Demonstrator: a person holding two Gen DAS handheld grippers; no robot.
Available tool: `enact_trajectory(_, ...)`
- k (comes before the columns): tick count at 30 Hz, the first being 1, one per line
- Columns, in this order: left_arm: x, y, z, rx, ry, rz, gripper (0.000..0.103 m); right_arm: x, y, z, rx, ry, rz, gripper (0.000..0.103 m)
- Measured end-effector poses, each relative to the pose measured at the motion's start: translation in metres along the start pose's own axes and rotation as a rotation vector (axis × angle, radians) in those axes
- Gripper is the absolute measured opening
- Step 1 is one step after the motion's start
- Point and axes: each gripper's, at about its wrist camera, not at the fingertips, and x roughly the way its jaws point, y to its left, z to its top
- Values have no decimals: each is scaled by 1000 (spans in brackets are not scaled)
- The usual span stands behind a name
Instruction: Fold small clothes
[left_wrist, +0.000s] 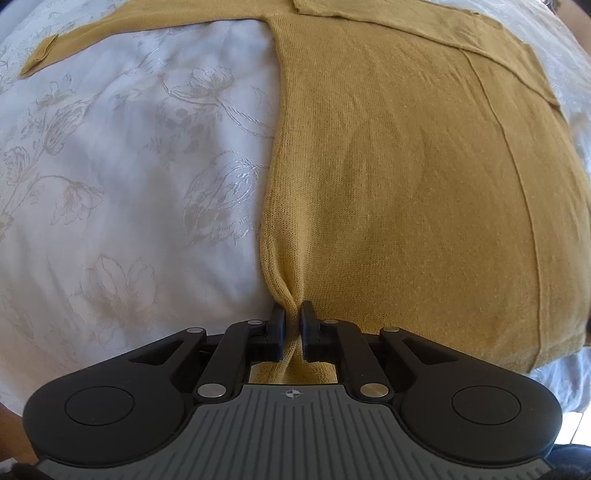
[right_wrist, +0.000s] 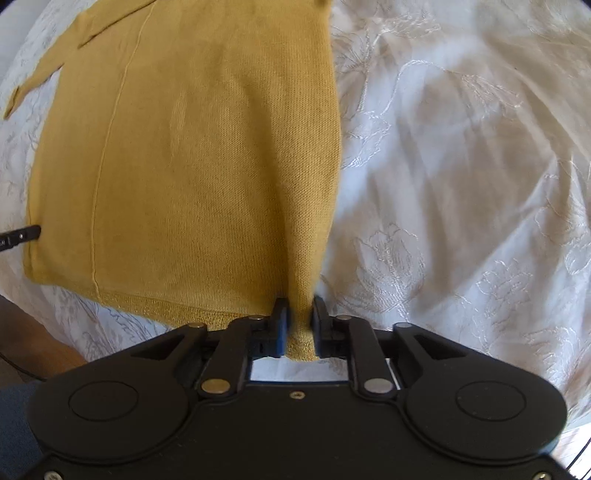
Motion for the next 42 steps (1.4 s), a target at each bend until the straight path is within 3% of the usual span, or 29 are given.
enact_trajectory(1, 1, 1, 1, -12, 3, -10, 11, -3, 0, 0, -2, -1, -4, 59)
enact_trajectory(3, 1, 6, 3, -46, 3, -46, 16, -18, -1, 2, -1, -43, -14, 64)
enact_trajectory(5, 0, 15, 1, -84, 5, -69, 19, -37, 2, 7, 6, -138, -15, 68)
enact_trajectory(7, 1, 16, 1, -94, 3, -75, 21, -51, 5, 16, 22, -223, -8, 89)
enact_trajectory(13, 6, 6, 3, -66, 4, -67, 34, -43, 4, 52, 59, -273, -85, 89)
enact_trajectory(18, 8, -2, 2, -54, -4, -53, 36, -17, -14, 52, 4, -209, -330, 87)
enact_trajectory(20, 8, -2, 3, -60, -3, -53, 37, -18, -23, 43, 17, -203, -370, 85)
enact_trajectory(23, 11, -6, -1, -74, -9, -53, 37, -34, -32, 28, 71, -255, -275, 84)
enact_trajectory(27, 7, -4, -5, -90, -17, -57, 41, -46, -19, 17, 39, -297, -147, 85)
enact_trajectory(29, 6, -5, -7, -99, -22, -65, 46, -33, -9, 16, 9, -224, -109, 86)
enact_trajectory(33, 7, -4, -8, -112, -24, -105, 61, 9, 8, 5, -84, -10, -192, 86)
enact_trajectory(34, 7, -4, -9, -120, -22, -125, 70, 11, 9, 2, -83, 5, -185, 87)
enact_trajectory(36, 6, -2, -9, -128, -20, -160, 79, 5, 9, -1, -69, -1, -155, 87)
enact_trajectory(39, -5, -4, -8, -132, -51, -168, 80, -16, 9, 1, -39, -49, -118, 86)
enact_trajectory(42, -30, 3, -5, -172, -138, -177, 80, -42, 14, 12, -17, -143, -99, 91)
